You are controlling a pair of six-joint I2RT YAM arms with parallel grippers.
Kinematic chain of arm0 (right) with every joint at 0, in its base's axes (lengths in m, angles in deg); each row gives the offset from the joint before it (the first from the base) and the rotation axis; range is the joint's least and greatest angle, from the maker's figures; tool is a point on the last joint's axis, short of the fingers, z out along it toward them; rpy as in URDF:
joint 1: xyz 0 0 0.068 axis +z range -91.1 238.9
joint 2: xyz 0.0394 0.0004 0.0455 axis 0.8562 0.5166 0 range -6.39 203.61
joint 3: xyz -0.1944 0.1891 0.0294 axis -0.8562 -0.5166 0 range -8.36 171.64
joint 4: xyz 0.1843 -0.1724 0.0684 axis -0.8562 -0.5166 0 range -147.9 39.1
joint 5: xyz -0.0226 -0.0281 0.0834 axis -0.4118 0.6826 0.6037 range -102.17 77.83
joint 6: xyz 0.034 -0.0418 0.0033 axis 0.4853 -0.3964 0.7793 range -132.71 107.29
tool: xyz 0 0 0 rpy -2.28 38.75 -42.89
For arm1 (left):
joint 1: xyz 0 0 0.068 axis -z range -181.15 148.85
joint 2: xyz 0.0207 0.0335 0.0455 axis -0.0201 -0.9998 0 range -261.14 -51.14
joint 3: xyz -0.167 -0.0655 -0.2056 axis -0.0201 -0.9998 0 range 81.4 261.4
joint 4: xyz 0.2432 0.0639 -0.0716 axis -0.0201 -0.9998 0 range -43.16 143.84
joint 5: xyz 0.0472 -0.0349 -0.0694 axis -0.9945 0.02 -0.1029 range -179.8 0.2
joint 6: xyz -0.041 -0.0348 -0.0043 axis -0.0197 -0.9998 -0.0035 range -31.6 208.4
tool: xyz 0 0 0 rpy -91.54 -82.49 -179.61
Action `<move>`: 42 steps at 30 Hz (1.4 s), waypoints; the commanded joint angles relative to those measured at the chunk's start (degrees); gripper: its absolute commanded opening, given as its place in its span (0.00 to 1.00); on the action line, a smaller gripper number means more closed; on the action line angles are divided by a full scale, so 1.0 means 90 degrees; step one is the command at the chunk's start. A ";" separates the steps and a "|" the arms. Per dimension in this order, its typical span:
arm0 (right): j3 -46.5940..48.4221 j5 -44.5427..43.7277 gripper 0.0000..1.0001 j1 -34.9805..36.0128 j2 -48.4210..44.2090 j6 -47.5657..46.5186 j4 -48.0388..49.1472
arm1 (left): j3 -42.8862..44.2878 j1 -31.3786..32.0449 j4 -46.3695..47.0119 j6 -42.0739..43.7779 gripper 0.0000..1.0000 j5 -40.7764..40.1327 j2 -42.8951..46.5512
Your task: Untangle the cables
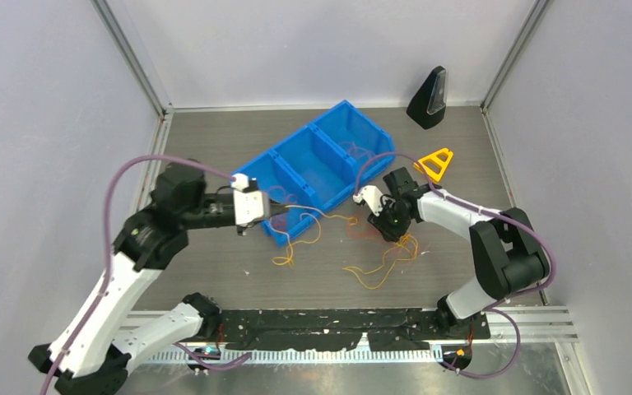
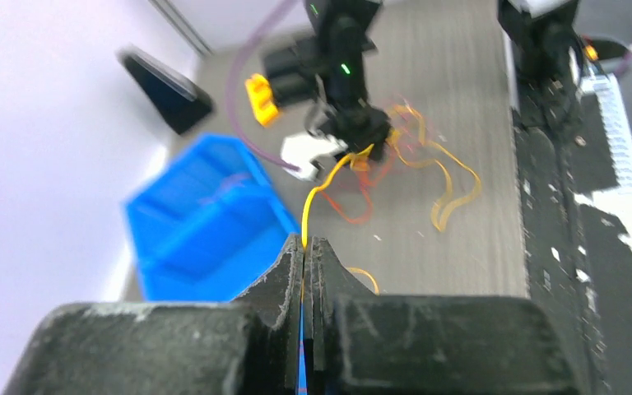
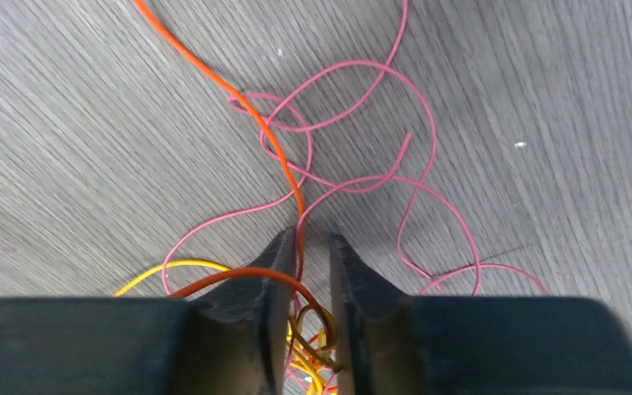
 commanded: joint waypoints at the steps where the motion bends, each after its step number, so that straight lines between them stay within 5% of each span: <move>1: -0.0325 -0.1496 0.22 -0.0442 0.0227 -0.0688 0.0323 | 0.0830 -0.0038 0.0425 -0.0216 0.00 -0.0438 0.0193; 10: -0.0383 -0.1363 0.13 -0.1322 0.0111 -0.1023 0.0100 | 0.2172 -0.0058 0.2476 -0.0917 0.00 -0.1845 -0.0527; 18: -0.0070 0.0063 0.32 -0.1394 -0.0432 -0.0803 -0.0735 | 0.3143 -0.0051 0.3879 -0.1064 0.00 -0.2601 -0.1766; 31: 0.0065 0.0384 0.34 -0.1399 -0.0668 -0.0681 -0.1048 | 0.6865 -0.0210 0.4601 -0.1438 0.00 -0.3162 -0.4468; 36: 0.0013 0.0415 0.34 -0.1389 -0.0659 -0.0701 -0.1029 | 0.6379 -0.0530 0.5105 -0.1229 0.00 -0.3145 -0.4759; 42: 0.0022 0.0466 0.34 -0.1392 -0.0634 -0.0667 -0.1042 | 0.4176 -0.1100 0.6047 -0.1704 0.00 -0.2606 -0.4418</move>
